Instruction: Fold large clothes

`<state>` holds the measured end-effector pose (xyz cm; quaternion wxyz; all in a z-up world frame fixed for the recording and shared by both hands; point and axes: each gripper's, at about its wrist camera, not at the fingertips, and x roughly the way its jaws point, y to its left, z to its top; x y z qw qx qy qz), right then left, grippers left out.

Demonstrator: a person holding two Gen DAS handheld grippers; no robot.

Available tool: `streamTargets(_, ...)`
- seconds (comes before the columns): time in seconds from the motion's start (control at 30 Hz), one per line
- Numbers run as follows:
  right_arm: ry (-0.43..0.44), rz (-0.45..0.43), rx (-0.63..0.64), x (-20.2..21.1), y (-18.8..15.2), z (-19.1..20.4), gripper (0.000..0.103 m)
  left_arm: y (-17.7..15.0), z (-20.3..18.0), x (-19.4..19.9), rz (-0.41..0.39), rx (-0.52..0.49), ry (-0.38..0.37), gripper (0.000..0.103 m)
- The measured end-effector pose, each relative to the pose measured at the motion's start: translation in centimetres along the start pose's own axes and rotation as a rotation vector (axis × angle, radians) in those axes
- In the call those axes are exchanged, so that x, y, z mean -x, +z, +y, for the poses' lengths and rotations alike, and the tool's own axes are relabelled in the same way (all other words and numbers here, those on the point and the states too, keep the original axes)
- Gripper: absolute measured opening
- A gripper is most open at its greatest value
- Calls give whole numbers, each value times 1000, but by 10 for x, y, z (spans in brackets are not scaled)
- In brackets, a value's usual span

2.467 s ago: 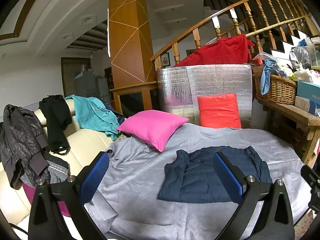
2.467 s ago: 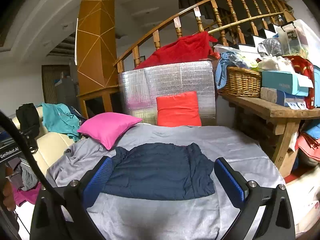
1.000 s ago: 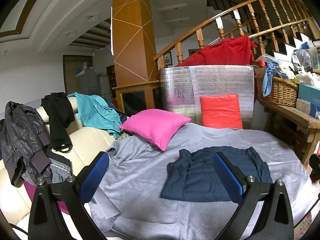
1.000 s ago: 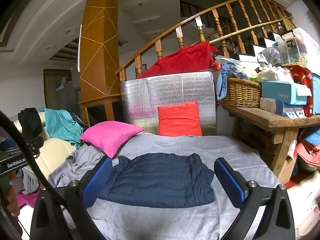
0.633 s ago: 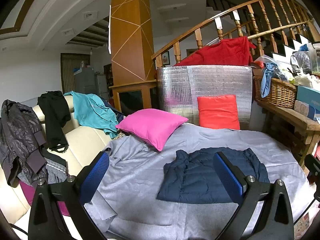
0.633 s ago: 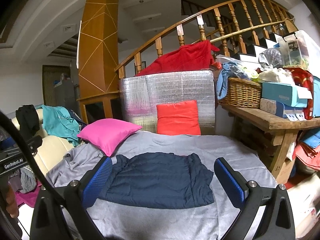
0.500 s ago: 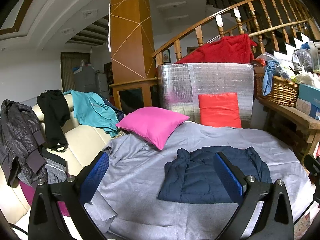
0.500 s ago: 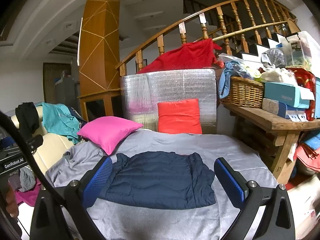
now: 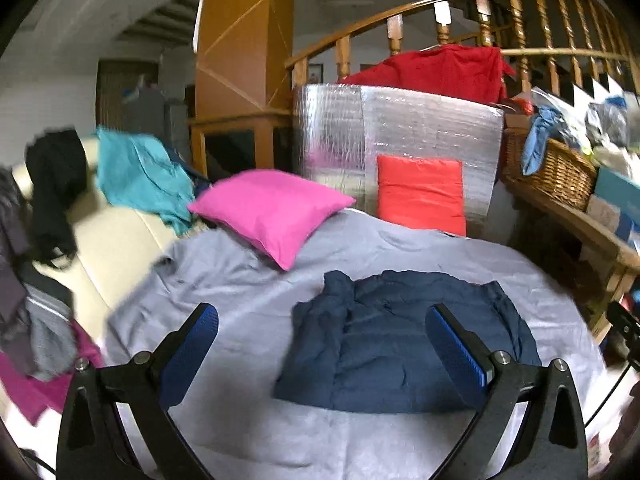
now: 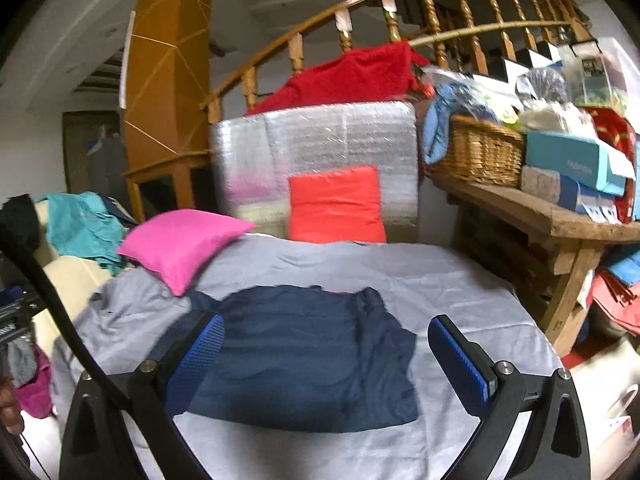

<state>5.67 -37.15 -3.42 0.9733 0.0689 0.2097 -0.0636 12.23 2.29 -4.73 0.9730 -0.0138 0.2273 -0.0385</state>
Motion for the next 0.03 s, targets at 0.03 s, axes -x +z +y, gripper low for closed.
streamTargets(0.03, -25, 13, -9, -14, 0, -14, 103, -1, 8, -21, 29, 23, 18, 103)
